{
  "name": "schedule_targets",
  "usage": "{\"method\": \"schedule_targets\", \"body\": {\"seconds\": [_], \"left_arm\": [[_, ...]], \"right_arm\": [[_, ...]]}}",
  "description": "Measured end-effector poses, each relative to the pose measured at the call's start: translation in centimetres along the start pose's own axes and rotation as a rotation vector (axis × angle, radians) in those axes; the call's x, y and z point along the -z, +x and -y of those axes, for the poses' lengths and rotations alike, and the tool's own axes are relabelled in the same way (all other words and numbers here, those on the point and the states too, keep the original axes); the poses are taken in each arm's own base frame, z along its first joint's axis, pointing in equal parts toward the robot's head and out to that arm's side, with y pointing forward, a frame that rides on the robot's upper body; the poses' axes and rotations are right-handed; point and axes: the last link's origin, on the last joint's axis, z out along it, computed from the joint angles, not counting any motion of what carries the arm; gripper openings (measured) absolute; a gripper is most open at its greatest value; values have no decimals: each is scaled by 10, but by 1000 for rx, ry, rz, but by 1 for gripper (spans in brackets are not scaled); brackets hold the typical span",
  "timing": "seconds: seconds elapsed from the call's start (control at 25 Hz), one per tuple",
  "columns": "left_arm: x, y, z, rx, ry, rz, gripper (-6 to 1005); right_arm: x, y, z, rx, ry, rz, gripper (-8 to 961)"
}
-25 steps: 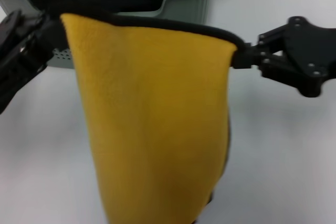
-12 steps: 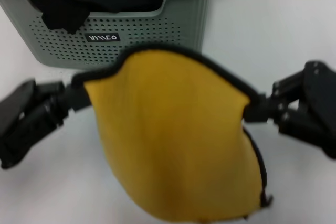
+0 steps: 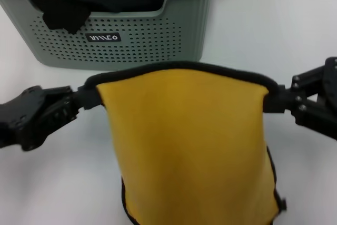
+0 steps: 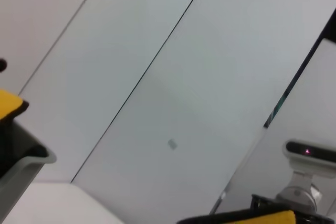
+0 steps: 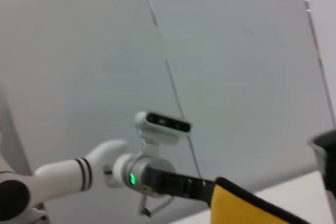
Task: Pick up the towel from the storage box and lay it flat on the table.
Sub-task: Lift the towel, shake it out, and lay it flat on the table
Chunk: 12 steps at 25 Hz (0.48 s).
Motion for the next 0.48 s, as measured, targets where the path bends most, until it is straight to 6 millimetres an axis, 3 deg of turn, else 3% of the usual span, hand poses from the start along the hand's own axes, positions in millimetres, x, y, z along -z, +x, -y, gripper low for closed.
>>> {"method": "schedule_targets", "body": {"seconds": [0.2,0.48], "left_arm": [[-13,13,14,32,81,80,21],[-20,31,26,25,205,122,22]], "right_arm": [[-6,1,20,-35,54,-54,1],[-7,-9,31,-40,96,-67,0]]}}
